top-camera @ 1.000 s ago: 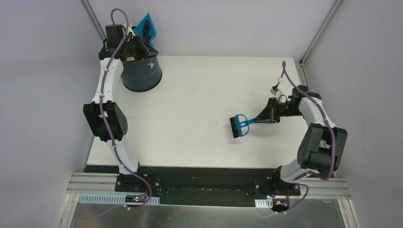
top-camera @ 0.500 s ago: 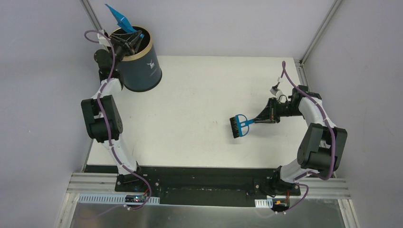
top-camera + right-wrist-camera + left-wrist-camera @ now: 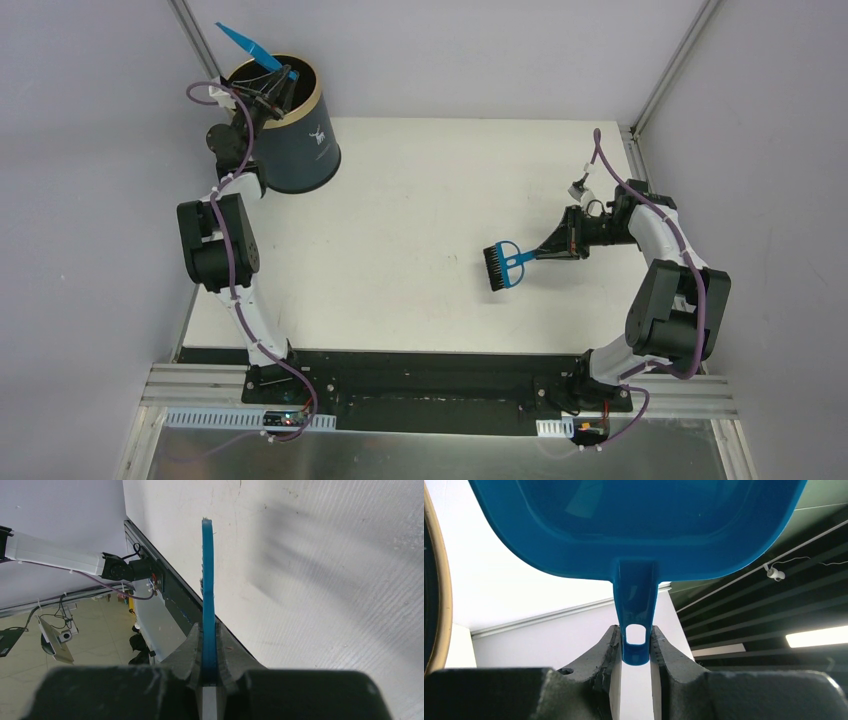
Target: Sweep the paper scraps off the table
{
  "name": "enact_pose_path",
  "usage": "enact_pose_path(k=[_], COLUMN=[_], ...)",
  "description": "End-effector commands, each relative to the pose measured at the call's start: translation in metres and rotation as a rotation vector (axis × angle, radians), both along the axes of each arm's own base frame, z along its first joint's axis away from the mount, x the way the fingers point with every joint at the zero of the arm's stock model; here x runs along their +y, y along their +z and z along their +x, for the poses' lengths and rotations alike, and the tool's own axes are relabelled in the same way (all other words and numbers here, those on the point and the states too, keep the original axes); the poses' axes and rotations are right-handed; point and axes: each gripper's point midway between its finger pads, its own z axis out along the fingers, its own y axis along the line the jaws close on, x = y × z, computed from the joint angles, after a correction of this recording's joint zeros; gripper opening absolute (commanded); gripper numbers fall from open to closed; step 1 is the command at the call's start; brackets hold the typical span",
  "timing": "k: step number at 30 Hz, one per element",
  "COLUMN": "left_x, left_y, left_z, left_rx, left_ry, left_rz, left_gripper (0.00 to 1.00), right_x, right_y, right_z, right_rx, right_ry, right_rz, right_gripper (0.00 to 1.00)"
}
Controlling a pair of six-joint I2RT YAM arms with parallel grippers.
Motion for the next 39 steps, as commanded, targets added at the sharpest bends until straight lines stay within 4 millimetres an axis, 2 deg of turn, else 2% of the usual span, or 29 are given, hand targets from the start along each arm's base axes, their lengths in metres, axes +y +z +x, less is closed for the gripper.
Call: enact_pose_path(k=[1,4,9,11,14,16,17,18,19,22,25,28,30,33,36,39], left_x=[-0.006,-0.016,-0.067,-0.092,-0.135,-0.152,-0.156,-0.164,-0.166,-0.186,-0.205,-0.204,-0.191,-0.18,-0.184,-0.184], left_y=[0.034,0.054,0.093,0.094,0.076,0.046,0.025,0.014,-0.006,-0.057,-0.112,-0.163,-0.201,-0.238,-0.258,-0.279], left_z=[-0.024,-0.037,-0.075,-0.091,-0.126,-0.141,-0.147,-0.155,-0.161,-0.187,-0.22,-0.246,-0.265,-0.293,-0.313,-0.324], left_rx=[-0.118,-0.191,-0.285,-0.282,-0.281,-0.221,-0.15,-0.173,-0.114,-0.03,0.018,0.081,0.156,0.224,0.214,0.25], left_ry=[-0.022,-0.04,-0.121,-0.165,-0.238,-0.248,-0.251,-0.257,-0.27,-0.366,-0.497,-0.609,-0.699,-0.822,-0.884,-0.953], left_rz=[-0.008,0.061,0.388,0.53,0.746,0.895,0.961,1.027,1.074,1.205,1.412,1.602,1.756,1.902,1.971,2.011], left_gripper=[0.0,0.0,0.0,0.0,0.0,0.0,0.0,0.0,0.0,0.0,0.0,0.0,0.0,0.0,0.0,0.0], right_x=[-0.002,-0.002,-0.002,-0.002,-0.002,-0.002,-0.002,-0.002,-0.002,-0.002,-0.002,-0.002,-0.002,-0.004,-0.003,0.0], right_y=[0.014,0.014,0.013,0.012,0.011,0.009,0.009,0.009,0.008,0.005,0.005,0.01,0.011,0.006,0.004,0.005], right_z=[0.004,0.004,0.004,0.005,0.005,0.005,0.005,0.005,0.005,0.007,0.008,0.008,0.008,0.007,0.008,0.007], right_rx=[-0.087,-0.086,-0.085,-0.081,-0.072,-0.073,-0.072,-0.071,-0.068,-0.052,-0.045,-0.07,-0.087,-0.087,-0.074,-0.055], right_ry=[0.005,0.004,0.002,0.002,0.002,0.003,0.003,0.002,0.001,0.0,0.003,0.006,0.004,0.0,0.007,0.035], right_rz=[0.009,0.009,0.012,0.014,0.015,0.01,0.009,0.011,0.011,0.016,0.02,0.024,0.017,-0.003,0.004,0.025], right_gripper=[0.0,0.0,0.0,0.0,0.0,0.0,0.0,0.0,0.0,0.0,0.0,0.0,0.0,0.0,0.0,0.0])
